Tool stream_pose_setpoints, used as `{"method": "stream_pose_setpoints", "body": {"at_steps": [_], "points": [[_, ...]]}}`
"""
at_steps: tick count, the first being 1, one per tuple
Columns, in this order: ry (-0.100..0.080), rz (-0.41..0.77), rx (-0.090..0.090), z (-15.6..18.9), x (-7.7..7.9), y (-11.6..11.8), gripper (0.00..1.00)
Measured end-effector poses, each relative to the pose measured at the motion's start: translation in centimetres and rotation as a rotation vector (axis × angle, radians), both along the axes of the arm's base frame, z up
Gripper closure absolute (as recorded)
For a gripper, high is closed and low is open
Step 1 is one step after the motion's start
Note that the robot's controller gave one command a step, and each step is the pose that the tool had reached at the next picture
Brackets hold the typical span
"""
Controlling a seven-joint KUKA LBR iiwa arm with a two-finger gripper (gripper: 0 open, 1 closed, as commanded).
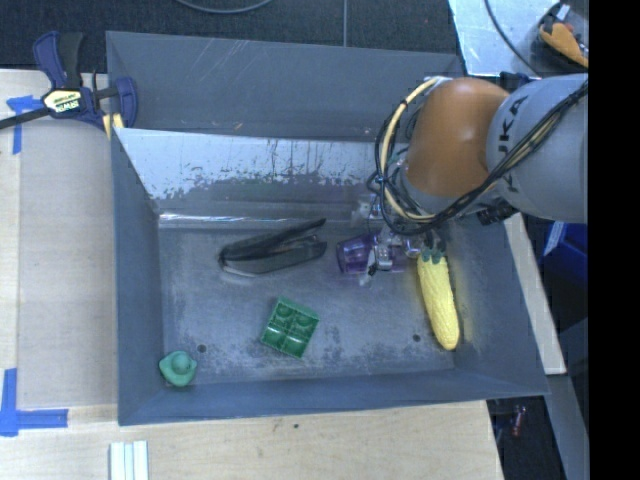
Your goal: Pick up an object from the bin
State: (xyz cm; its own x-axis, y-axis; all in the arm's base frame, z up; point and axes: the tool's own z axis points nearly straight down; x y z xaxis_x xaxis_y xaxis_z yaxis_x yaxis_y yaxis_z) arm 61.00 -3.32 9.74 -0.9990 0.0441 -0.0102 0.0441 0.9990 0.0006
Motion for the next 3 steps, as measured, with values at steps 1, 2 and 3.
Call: {"method": "stream_pose_setpoints", "body": {"at_steps": [1,2,3], "points": [[-0.009,0.041,-0.001,6.6,-0.3,-0.3,0.00],[0.009,-0.073,0.000,0.3,-0.5,-1.1,0.00],[-0.016,-0.181,0.003,-2.7,-0.4,-0.4,0.00]]}}
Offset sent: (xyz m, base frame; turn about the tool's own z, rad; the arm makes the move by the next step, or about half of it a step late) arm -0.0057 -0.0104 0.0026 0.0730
